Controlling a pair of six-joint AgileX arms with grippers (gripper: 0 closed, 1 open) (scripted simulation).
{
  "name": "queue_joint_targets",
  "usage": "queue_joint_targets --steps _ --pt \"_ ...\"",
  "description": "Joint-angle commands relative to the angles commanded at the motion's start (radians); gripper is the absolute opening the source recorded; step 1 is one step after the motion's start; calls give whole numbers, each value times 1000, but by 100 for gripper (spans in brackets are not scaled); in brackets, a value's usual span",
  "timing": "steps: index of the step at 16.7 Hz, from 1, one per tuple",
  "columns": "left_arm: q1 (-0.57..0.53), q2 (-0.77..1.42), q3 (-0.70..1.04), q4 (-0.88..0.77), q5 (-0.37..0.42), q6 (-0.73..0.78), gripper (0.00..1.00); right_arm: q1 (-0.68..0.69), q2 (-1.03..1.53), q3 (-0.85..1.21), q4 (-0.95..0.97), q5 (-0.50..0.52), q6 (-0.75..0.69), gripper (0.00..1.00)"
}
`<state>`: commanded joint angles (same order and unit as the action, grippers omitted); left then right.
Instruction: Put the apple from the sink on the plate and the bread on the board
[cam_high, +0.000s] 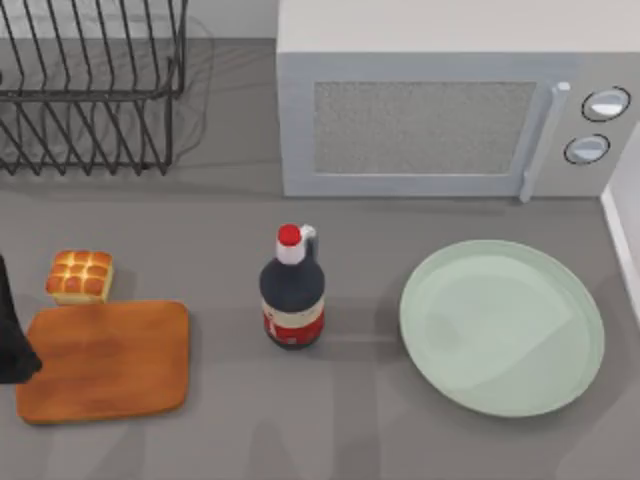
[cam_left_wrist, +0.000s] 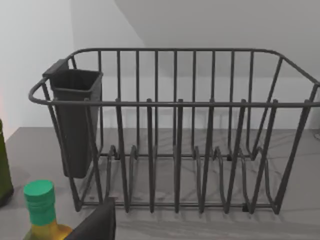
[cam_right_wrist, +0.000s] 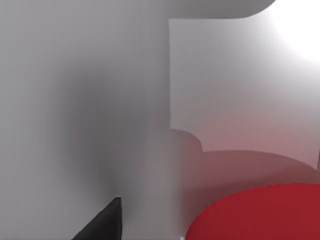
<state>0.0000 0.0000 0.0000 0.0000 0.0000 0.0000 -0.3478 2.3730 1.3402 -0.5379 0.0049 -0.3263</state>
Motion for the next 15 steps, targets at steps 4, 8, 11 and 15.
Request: queue_joint_targets --steps 4,8,11,15 --pt "0 0 0 0 0 0 100 0 0 0 0 0 0 92" --pt "0 0 0 0 0 0 100 0 0 0 0 0 0 62" --pt "0 0 0 0 0 0 100 0 0 0 0 0 0 40" --pt "0 0 0 0 0 0 100 0 0 0 0 0 0 10"
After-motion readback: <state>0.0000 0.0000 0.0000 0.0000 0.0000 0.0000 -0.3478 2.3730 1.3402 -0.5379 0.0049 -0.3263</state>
